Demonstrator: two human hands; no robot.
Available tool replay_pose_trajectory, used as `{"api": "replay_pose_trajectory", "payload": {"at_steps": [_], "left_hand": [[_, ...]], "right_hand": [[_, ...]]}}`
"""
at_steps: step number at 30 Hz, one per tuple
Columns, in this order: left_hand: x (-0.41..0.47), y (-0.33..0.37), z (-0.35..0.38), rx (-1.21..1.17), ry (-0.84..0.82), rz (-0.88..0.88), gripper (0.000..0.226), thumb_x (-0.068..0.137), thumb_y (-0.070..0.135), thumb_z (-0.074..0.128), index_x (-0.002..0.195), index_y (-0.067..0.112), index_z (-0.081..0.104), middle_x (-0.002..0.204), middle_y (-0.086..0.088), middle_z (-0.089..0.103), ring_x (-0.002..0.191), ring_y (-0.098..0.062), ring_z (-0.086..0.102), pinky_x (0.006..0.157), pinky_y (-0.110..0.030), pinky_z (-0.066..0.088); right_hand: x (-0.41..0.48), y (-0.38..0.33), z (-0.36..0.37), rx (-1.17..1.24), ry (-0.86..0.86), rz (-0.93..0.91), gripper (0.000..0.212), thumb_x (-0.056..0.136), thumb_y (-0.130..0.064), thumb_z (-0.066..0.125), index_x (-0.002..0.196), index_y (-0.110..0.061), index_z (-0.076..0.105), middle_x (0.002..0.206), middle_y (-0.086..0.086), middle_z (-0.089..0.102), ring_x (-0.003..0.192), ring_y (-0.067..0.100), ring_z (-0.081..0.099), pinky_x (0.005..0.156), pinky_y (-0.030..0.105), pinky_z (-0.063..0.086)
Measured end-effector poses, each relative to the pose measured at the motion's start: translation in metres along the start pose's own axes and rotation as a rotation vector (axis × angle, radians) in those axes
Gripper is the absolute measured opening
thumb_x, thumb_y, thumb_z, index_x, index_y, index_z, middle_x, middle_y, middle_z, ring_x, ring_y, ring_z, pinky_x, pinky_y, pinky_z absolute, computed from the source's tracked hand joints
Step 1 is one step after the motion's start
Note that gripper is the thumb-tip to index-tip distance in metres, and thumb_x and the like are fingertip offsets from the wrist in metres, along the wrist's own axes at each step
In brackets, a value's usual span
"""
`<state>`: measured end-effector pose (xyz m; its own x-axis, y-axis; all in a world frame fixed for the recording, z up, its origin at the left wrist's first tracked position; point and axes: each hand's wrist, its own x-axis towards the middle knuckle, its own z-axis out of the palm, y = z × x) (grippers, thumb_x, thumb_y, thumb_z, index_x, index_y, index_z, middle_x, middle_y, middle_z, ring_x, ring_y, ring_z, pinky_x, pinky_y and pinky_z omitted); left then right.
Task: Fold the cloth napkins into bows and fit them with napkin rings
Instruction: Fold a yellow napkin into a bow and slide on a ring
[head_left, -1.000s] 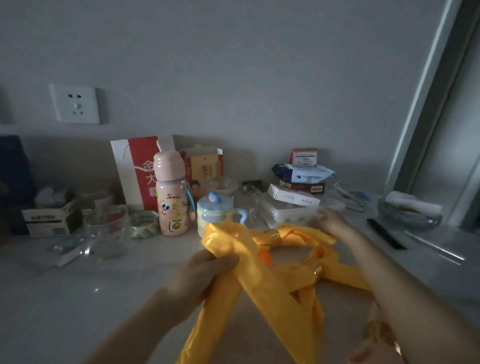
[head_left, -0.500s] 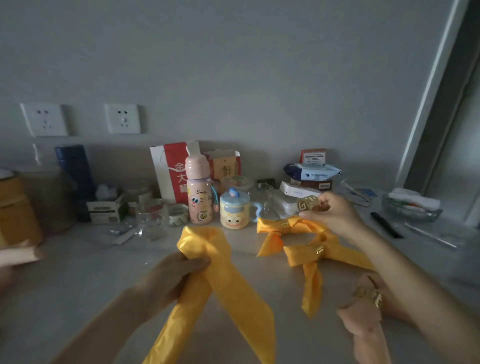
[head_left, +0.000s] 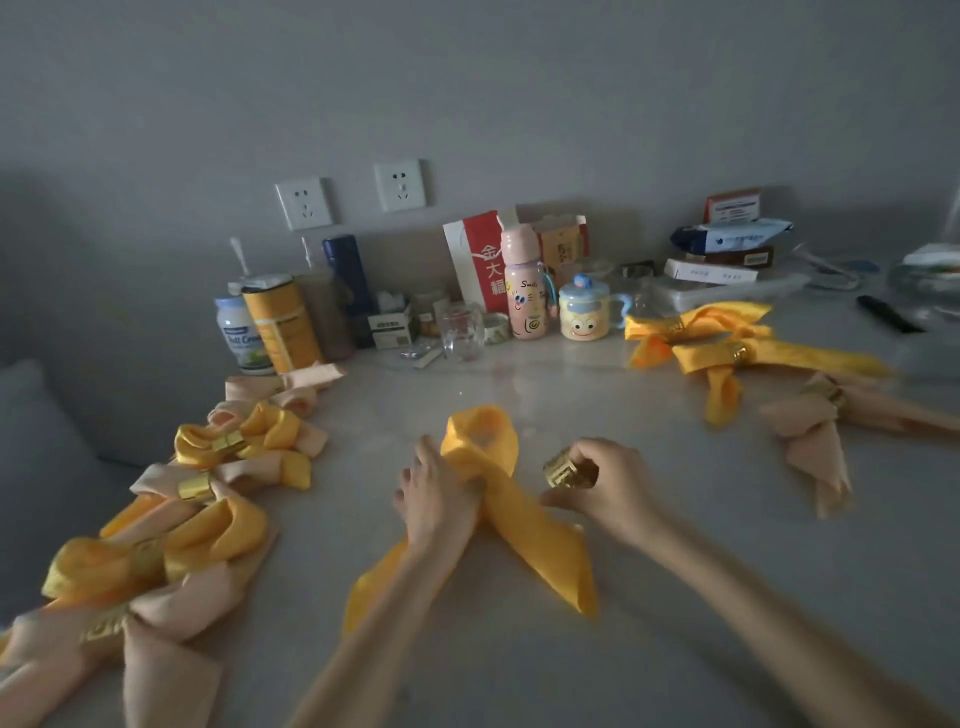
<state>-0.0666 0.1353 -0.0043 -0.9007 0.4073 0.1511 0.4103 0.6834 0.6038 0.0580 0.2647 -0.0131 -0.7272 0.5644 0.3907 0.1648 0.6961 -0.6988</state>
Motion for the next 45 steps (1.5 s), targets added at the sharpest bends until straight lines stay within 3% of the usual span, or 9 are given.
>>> {"api": "replay_pose_trajectory", "payload": {"at_steps": [2, 6, 9, 14, 25, 28, 35, 39, 45], "left_hand": [[-0.012, -0.009, 0.003, 0.210, 0.068, 0.184, 0.058, 0.090, 0.025, 0.052, 0.142, 0.018, 0.027, 0.141, -0.006, 0.035, 0.131, -0.029, 0.029, 0.105, -0.040, 0.024], [-0.020, -0.014, 0.004, 0.242, 0.001, 0.692, 0.040, 0.080, 0.005, 0.056, 0.118, 0.015, 0.061, 0.132, -0.004, 0.052, 0.133, -0.029, 0.035, 0.109, -0.037, 0.029], [-0.032, -0.008, 0.001, 0.202, -0.373, 0.671, 0.044, 0.089, 0.012, 0.052, 0.132, 0.019, 0.050, 0.143, 0.002, 0.042, 0.144, -0.019, 0.013, 0.116, -0.026, 0.006], [-0.040, -0.004, -0.003, 0.272, -0.508, 0.722, 0.055, 0.089, 0.019, 0.053, 0.141, 0.026, 0.039, 0.151, 0.007, 0.032, 0.146, -0.016, 0.001, 0.116, -0.034, -0.006], [-0.033, -0.008, -0.014, 0.236, -0.777, 0.697, 0.076, 0.086, 0.028, 0.065, 0.148, 0.022, 0.022, 0.156, 0.005, 0.018, 0.145, -0.011, -0.001, 0.115, -0.032, -0.008], [-0.030, -0.010, -0.016, 0.201, -0.774, 0.687, 0.076, 0.085, 0.028, 0.066, 0.148, 0.024, 0.023, 0.155, 0.004, 0.019, 0.145, -0.012, 0.003, 0.115, -0.029, -0.004], [-0.037, -0.008, -0.003, 0.169, -0.512, 0.618, 0.057, 0.083, 0.037, 0.066, 0.135, 0.032, 0.045, 0.135, 0.003, 0.040, 0.132, -0.019, 0.026, 0.109, -0.031, 0.013], [-0.043, -0.008, 0.008, 0.107, -0.321, 0.631, 0.028, 0.091, 0.033, 0.053, 0.118, 0.026, 0.059, 0.121, 0.002, 0.050, 0.120, -0.018, 0.037, 0.101, -0.029, 0.016], [-0.041, -0.007, 0.017, -0.014, -0.242, 0.555, 0.022, 0.094, 0.031, 0.049, 0.107, 0.021, 0.064, 0.108, 0.001, 0.057, 0.112, -0.017, 0.040, 0.091, -0.028, 0.017]], "right_hand": [[-0.011, -0.002, 0.007, -0.086, 0.008, -0.049, 0.033, 0.060, -0.032, 0.087, 0.072, -0.011, 0.065, 0.071, 0.000, 0.053, 0.069, 0.021, 0.054, 0.061, 0.032, 0.038], [-0.029, 0.002, 0.009, -0.193, -0.012, -0.130, 0.038, 0.069, -0.045, 0.076, 0.075, -0.008, 0.068, 0.072, -0.001, 0.047, 0.069, 0.020, 0.051, 0.060, 0.033, 0.038], [-0.034, -0.001, 0.001, -0.171, 0.023, -0.149, 0.032, 0.077, -0.048, 0.057, 0.062, -0.020, 0.057, 0.065, -0.007, 0.041, 0.061, 0.008, 0.044, 0.053, 0.023, 0.032], [-0.035, 0.000, -0.001, -0.110, 0.035, -0.081, 0.057, 0.070, -0.049, 0.026, 0.078, -0.010, 0.067, 0.075, -0.006, 0.051, 0.070, 0.012, 0.049, 0.059, 0.016, 0.034], [-0.025, 0.021, -0.005, -0.126, 0.042, -0.031, 0.013, 0.079, 0.008, 0.054, 0.072, 0.006, 0.065, 0.070, 0.006, 0.055, 0.070, 0.026, 0.055, 0.062, 0.018, 0.038], [-0.025, 0.021, -0.002, -0.109, 0.001, -0.024, 0.017, 0.080, 0.010, 0.054, 0.075, 0.002, 0.068, 0.074, 0.012, 0.064, 0.075, 0.027, 0.061, 0.071, 0.038, 0.045], [-0.027, 0.013, -0.001, -0.143, -0.094, -0.076, 0.024, 0.081, 0.009, 0.057, 0.087, -0.005, 0.075, 0.083, 0.007, 0.063, 0.084, 0.019, 0.061, 0.075, 0.028, 0.043], [-0.027, 0.016, -0.007, -0.212, -0.052, -0.063, 0.008, 0.077, -0.005, 0.067, 0.071, -0.002, 0.070, 0.067, 0.013, 0.062, 0.068, 0.023, 0.060, 0.063, 0.032, 0.040], [-0.025, 0.014, -0.010, -0.095, 0.045, 0.069, 0.038, 0.081, -0.009, 0.067, 0.049, -0.003, 0.047, 0.049, 0.004, 0.032, 0.050, 0.008, 0.031, 0.051, 0.028, 0.024]]}}
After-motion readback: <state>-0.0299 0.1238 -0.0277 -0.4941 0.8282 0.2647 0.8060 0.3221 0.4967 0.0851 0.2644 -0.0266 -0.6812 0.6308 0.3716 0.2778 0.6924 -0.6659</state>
